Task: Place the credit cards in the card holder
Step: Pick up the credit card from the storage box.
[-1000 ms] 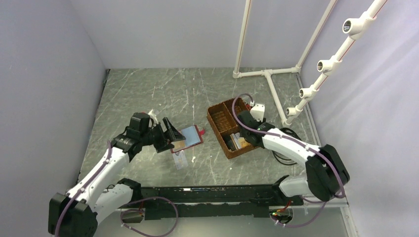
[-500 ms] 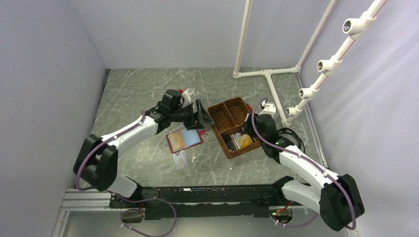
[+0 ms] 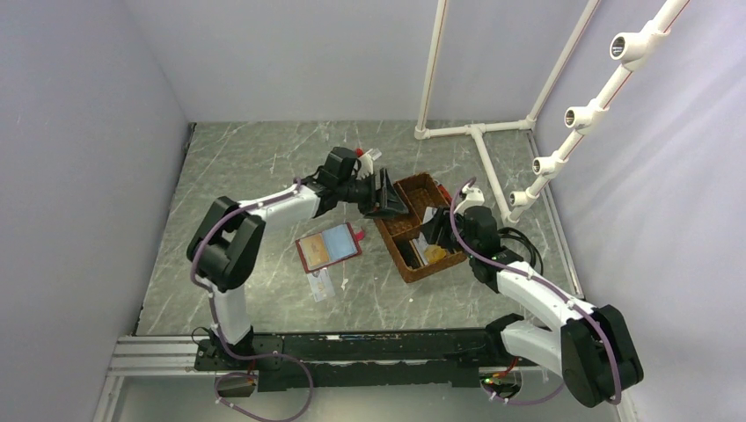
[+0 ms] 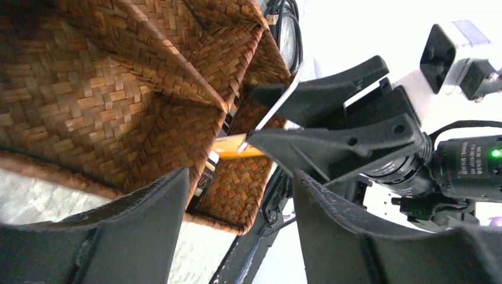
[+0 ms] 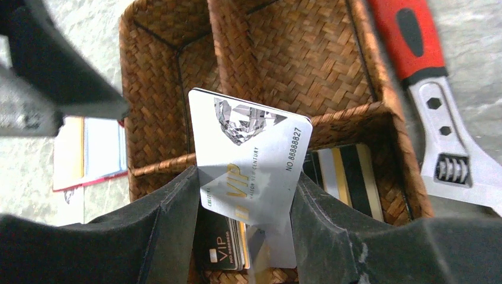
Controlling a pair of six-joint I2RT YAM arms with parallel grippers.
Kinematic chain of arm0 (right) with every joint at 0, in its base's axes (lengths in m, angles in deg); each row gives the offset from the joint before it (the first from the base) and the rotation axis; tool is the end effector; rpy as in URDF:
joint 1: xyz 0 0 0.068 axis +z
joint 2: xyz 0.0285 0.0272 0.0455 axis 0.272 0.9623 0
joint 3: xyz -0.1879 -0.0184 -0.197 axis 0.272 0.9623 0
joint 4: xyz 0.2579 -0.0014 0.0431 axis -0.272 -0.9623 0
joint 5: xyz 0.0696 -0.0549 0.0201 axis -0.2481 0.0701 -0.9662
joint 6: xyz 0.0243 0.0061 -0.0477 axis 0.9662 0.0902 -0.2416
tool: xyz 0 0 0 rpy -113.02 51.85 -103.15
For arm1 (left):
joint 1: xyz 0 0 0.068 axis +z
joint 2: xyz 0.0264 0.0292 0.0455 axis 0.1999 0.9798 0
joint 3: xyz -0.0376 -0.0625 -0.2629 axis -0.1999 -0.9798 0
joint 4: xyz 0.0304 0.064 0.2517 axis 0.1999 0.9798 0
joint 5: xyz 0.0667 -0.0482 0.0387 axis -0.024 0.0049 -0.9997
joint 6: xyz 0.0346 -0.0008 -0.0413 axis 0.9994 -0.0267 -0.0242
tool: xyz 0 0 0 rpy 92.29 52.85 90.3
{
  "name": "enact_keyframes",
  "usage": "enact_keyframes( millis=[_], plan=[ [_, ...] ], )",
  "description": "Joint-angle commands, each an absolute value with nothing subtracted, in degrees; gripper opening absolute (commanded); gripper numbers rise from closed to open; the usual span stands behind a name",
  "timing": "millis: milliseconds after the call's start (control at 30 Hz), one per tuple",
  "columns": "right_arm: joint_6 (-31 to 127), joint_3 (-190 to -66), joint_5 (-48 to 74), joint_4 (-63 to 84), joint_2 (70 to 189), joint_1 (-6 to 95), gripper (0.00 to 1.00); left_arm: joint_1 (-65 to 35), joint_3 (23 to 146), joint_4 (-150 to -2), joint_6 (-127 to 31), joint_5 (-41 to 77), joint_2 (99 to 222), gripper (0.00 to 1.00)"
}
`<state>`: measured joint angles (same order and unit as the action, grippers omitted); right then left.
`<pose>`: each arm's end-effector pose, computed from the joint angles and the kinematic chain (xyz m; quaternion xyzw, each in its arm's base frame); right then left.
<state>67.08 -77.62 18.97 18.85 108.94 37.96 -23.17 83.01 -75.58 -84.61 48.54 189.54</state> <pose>0.2059 0.0850 0.2010 0.0209 0.8542 0.2216 0.4698 0.3246 -0.2517 0.2264 0.0643 0.8398 -0.5173 0.1518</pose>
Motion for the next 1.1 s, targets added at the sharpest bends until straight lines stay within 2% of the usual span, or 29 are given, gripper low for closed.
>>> enact_keyframes(
  millis=[0,200,367,533,633,733,933,1067],
  plan=[
    [65.71,-74.94,10.75,28.92,107.97,35.96,0.0,-23.51,87.78,-82.51,-86.06,53.89,194.08,0.73],
    [65.2,-74.4,7.16,29.93,107.99,34.85,0.0,-24.51,93.45,-83.31,-85.58,54.89,198.76,0.72],
    [65.53,-74.46,6.22,29.3,108.48,34.31,0.0,-25.09,96.72,-84.28,-86.51,55.86,202.66,0.61],
    [65.47,-74.41,6.14,28.55,108.77,34.24,0.0,-26.01,98.29,-88.79,-88.24,58.65,204.97,0.64],
    [65.71,-74.36,6.09,28.17,108.82,34.24,0.0,-26.88,99.69,-87.47,-87.19,58.85,205.91,0.6],
    [65.74,-74.5,6.06,27.36,108.75,34.24,0.0,-27.56,99.82,-87.29,-86.81,59.05,206.34,0.5],
    [65.98,-74.62,7.6,24.29,108.02,34.24,0.0,-27.97,98.97,-86.93,-86.02,58.38,206.44,0.23],
    [67.0,-75.13,8.13,20.68,106.61,34.24,0.13,-28.1,99.33,-85.0,-84.21,57.94,206.52,0.08]
  ],
)
